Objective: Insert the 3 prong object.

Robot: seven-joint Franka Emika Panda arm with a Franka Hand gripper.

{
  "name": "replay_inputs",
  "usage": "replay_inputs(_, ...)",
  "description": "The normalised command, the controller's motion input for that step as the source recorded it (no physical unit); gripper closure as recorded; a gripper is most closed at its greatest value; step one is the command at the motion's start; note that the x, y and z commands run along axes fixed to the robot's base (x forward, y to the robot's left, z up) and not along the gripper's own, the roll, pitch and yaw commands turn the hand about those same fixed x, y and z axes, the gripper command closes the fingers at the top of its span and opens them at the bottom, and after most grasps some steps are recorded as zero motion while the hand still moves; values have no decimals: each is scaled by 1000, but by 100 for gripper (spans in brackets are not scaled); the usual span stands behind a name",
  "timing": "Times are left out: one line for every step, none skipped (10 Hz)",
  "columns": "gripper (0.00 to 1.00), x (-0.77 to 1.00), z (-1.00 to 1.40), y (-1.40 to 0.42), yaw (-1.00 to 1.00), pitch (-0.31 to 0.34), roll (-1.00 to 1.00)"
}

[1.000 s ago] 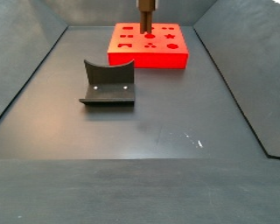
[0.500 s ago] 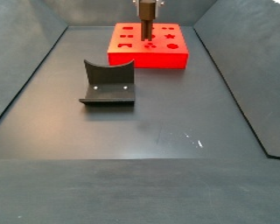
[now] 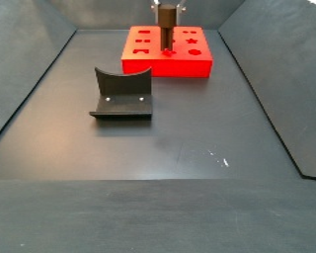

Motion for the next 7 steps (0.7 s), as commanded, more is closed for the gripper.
replay_inputs(100,0,-51,0,0,0,-26)
replay_inputs(100,-14,-43,0,0,0,-9)
replay_inputs(100,-134,0,0,0,0,-9)
replay_inputs(100,-140,-31,-9,0,0,0)
replay_inputs(100,-49,-77,-57,0,0,0)
replay_inputs(100,-14,-129,-46,0,0,0)
replay_inputs(100,-26,-149,-71,0,0,0)
